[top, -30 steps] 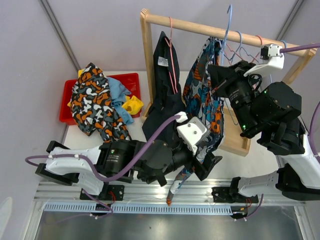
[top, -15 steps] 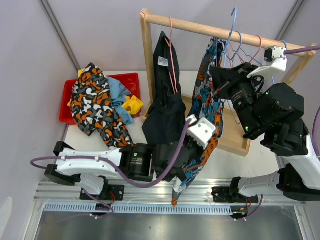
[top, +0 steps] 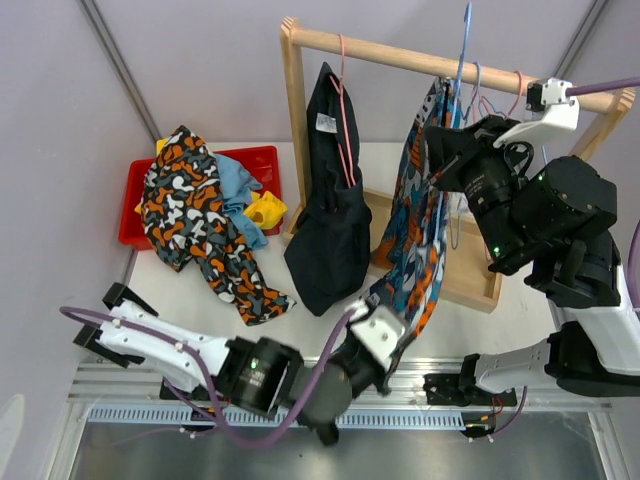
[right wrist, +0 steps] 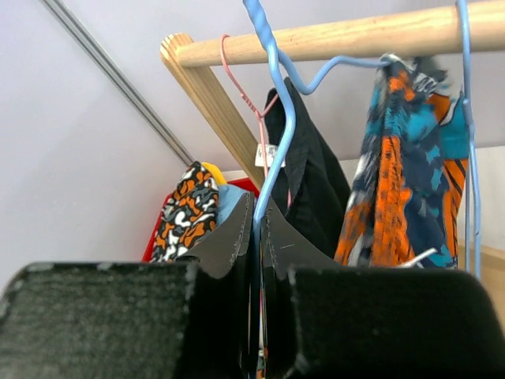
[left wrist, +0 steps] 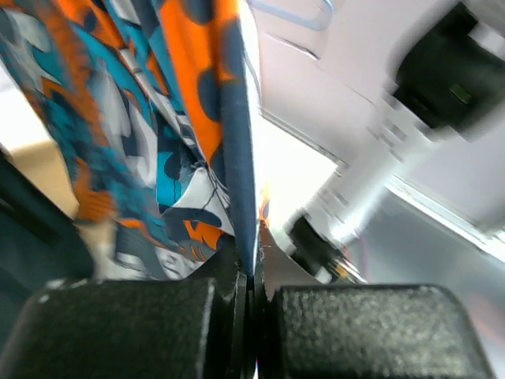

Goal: Remove the shorts from the hanger

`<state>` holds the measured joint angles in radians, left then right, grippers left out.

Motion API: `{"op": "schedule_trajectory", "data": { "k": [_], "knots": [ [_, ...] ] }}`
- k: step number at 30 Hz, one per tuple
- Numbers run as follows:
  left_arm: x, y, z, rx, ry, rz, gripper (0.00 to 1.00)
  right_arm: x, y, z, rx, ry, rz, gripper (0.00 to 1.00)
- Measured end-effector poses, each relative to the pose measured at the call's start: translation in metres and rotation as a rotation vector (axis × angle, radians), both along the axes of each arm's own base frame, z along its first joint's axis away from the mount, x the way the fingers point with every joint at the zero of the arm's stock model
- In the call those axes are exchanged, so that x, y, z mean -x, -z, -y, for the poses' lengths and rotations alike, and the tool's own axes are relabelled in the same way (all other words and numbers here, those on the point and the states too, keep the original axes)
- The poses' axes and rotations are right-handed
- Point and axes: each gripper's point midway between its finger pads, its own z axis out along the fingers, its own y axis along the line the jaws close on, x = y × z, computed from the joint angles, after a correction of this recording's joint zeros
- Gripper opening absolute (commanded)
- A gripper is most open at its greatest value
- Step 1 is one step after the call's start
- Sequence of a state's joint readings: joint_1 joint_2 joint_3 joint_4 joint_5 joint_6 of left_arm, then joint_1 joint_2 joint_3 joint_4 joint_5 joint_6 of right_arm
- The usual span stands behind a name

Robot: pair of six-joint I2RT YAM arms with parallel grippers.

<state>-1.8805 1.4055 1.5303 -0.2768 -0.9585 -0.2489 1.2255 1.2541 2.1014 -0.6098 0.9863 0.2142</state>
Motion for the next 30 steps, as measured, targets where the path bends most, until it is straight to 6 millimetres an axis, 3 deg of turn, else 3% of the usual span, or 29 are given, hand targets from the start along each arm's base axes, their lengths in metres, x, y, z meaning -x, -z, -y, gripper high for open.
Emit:
{"op": "schedule_trajectory", "data": {
  "k": [5, 9, 12, 16, 20, 22, 26, 30],
  "knots": [
    [0.054, 0.044, -0.001, -0.056, 0.031, -0.049, 0.0, 0.002, -0.013, 0.008, 0.001, 0.012, 0.016, 0.0],
    [0.051, 0.076, 0.003, -0.146, -0.037, 0.009, 0.0, 0.011, -0.014, 0.024, -0.017, 0.003, 0.008, 0.0],
    [0.042, 0.072, 0.005, -0.166, -0.066, 0.041, 0.0, 0.017, -0.011, 0.033, -0.04, -0.011, -0.009, 0.0],
    [0.002, 0.039, 0.01, -0.139, -0.118, 0.058, 0.0, 0.025, -0.003, 0.041, -0.102, -0.043, -0.046, 0.0],
    [-0.062, 0.002, 0.01, -0.119, -0.188, 0.089, 0.0, 0.033, 0.016, 0.037, -0.157, -0.108, -0.111, 0.0],
    [-0.105, -0.031, 0.002, -0.086, -0.248, 0.102, 0.0, 0.038, 0.028, 0.03, -0.169, -0.148, -0.153, 0.0],
    [-0.181, -0.122, -0.029, 0.049, -0.392, 0.147, 0.0, 0.044, 0.05, 0.01, -0.157, -0.215, -0.228, 0.0],
    [-0.205, -0.168, -0.051, 0.124, -0.446, 0.168, 0.0, 0.046, 0.053, -0.002, -0.145, -0.248, -0.257, 0.0]
  ]
}}
